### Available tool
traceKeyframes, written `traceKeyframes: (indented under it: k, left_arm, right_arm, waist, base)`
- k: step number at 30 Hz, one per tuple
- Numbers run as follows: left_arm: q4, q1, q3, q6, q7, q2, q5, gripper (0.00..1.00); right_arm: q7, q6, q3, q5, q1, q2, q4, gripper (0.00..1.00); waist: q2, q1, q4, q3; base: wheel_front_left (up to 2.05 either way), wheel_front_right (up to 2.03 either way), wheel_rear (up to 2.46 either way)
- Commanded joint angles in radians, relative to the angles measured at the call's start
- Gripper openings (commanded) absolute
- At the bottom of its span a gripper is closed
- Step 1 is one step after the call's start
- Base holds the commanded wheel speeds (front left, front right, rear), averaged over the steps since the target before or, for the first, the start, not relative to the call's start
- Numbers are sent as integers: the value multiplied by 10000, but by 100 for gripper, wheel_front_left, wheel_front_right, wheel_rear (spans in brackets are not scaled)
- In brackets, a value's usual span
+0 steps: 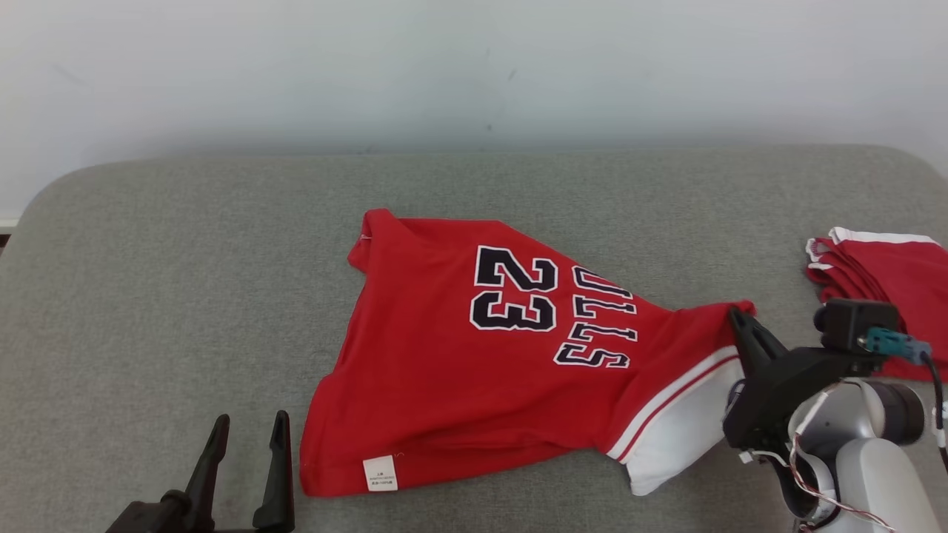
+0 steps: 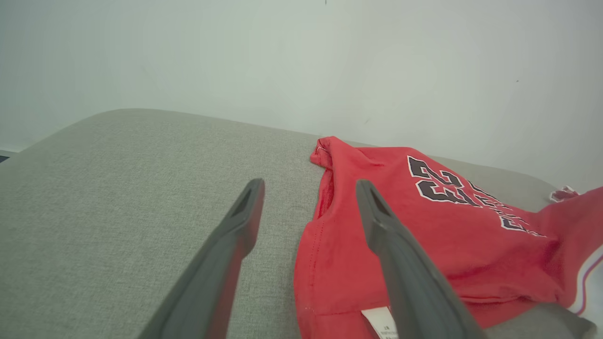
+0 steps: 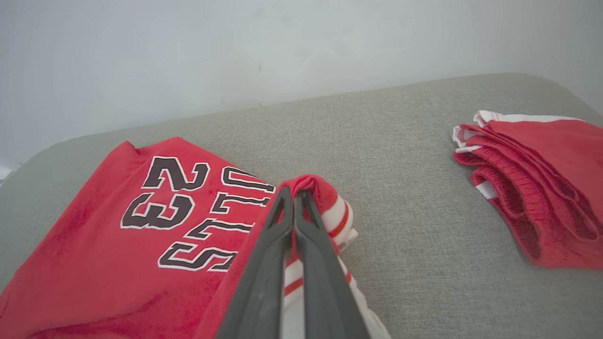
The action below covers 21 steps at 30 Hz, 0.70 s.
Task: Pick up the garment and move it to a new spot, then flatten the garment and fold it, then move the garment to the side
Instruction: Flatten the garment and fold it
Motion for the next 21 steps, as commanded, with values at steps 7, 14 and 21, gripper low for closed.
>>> traceKeyframes:
  k: [7, 14, 21]
  left_arm:
    - [81, -27, 84, -51, -5, 5, 69, 100]
    - [26, 37, 160, -43, -5, 5, 44, 100]
    - [0, 54, 196, -52, -5, 5, 45, 100]
  right_arm:
    - [268, -27, 761, 623, 202, 10, -914, 0]
    - [815, -27, 474, 731, 1444, 14, -2443, 0]
    - [1121, -27, 128, 934, 1975, 17, -2989, 0]
  waist:
    - [-1, -1, 211, -10]
    - [-1, -1, 38, -43]
    - [-1, -1, -82, -8]
  base:
    - [0, 0, 0]
    - [0, 0, 0]
    - [0, 0, 0]
